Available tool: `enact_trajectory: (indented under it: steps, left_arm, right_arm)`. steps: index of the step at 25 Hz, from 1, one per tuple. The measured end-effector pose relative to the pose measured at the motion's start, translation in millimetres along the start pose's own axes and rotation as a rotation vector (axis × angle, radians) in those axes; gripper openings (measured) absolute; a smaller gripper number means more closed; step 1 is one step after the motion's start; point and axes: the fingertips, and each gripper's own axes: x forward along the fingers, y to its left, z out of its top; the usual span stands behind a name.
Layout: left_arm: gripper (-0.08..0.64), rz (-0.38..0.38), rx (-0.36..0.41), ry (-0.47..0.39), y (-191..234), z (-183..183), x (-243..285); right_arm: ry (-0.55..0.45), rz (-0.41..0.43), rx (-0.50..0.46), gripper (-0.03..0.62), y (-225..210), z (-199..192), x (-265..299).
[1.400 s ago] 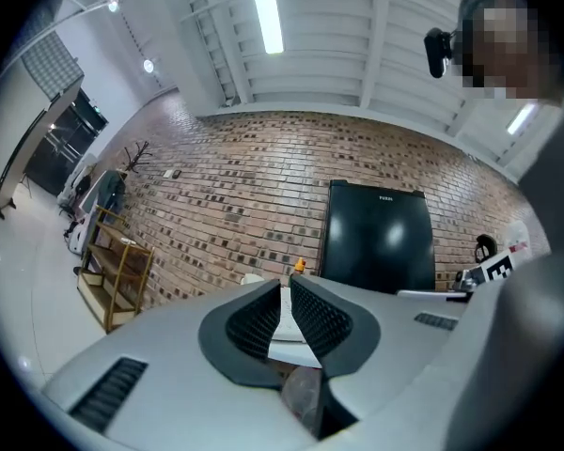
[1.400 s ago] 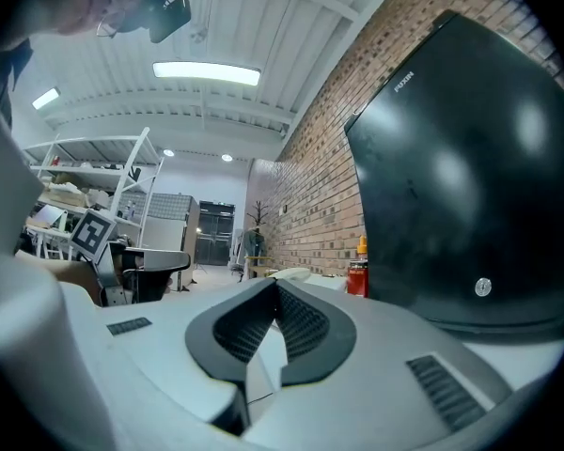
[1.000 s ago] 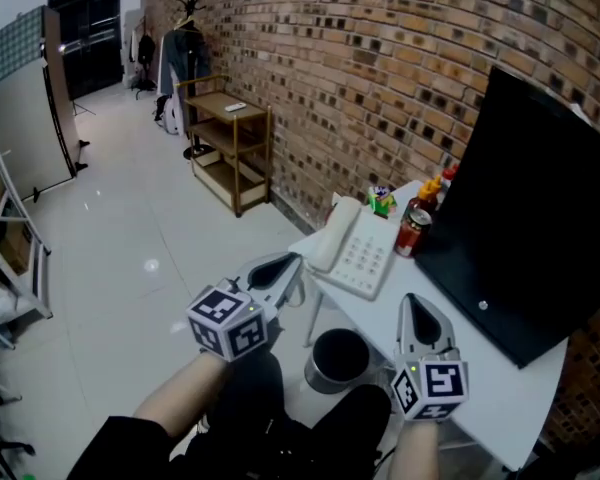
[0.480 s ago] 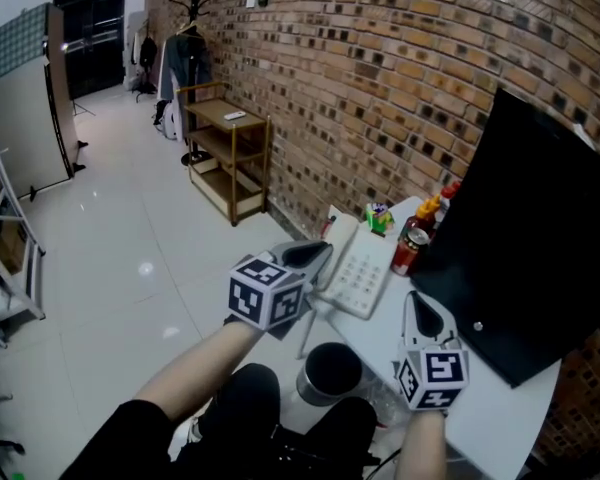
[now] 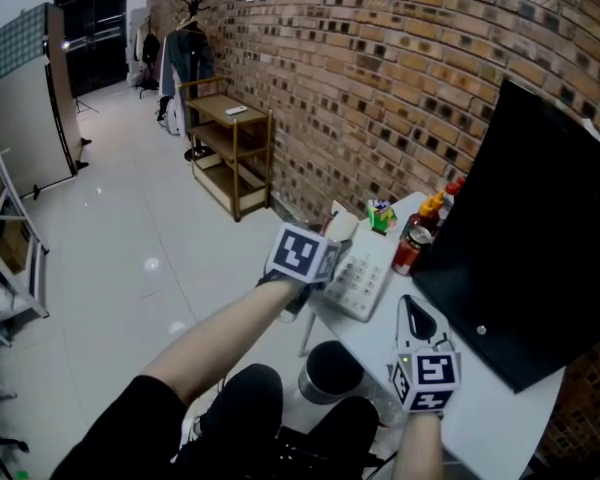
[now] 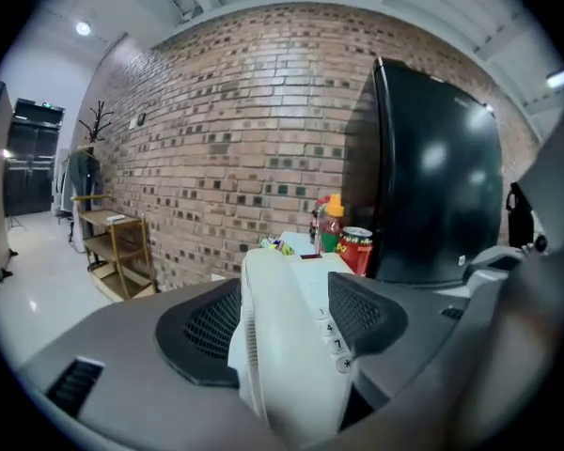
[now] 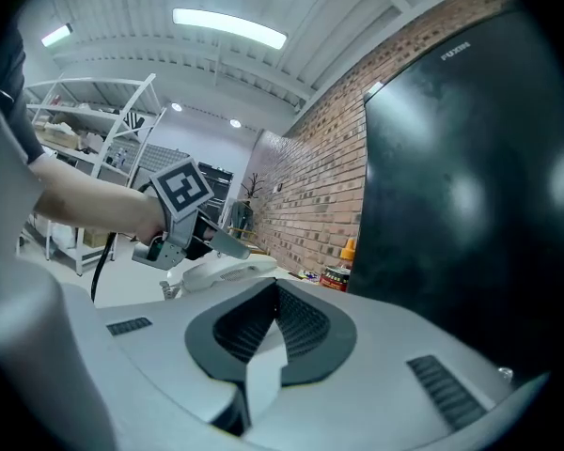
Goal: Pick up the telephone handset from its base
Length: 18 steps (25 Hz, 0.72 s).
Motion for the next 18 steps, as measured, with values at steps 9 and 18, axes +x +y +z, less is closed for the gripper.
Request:
enact_trajectory:
  steps: [9, 18]
  left_arm:
    - [0.292, 0.016, 0.001, 0.119, -4.4, -29.3, 30.5]
    - [0.244, 0.017, -0.064, 0.072, -0.3, -23.9, 32.9]
  right_arm:
    - [-0.003, 0.011, 0.030, 0.011, -3.7, -8.2, 2.4]
    - [0.005, 0.007, 0.047, 0.011, -0.9, -14.1, 4.7]
